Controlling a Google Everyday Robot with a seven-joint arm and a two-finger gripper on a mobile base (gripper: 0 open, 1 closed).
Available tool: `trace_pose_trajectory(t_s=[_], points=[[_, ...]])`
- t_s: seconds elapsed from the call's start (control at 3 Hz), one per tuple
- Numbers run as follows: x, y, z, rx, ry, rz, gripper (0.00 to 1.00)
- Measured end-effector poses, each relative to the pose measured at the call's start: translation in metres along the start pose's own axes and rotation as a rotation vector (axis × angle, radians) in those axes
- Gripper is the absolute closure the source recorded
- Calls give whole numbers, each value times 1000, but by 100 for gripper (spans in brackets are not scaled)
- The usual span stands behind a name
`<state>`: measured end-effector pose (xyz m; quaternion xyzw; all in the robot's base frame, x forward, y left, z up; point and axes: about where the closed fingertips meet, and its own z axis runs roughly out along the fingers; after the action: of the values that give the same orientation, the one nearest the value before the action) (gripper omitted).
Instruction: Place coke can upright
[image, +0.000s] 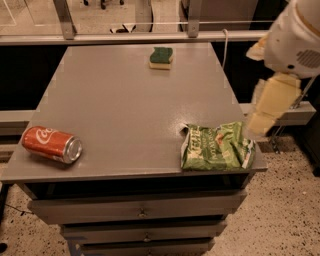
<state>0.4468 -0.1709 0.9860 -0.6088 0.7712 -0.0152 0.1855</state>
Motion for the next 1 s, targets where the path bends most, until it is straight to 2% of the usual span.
trace_pose_trajectory(t_s=[0.33,0.67,1.0], points=[[-76,12,9,-17,-96,-23,0],[-152,41,13,-50,-191,-37,0],[-152,41,13,-50,-191,-37,0]])
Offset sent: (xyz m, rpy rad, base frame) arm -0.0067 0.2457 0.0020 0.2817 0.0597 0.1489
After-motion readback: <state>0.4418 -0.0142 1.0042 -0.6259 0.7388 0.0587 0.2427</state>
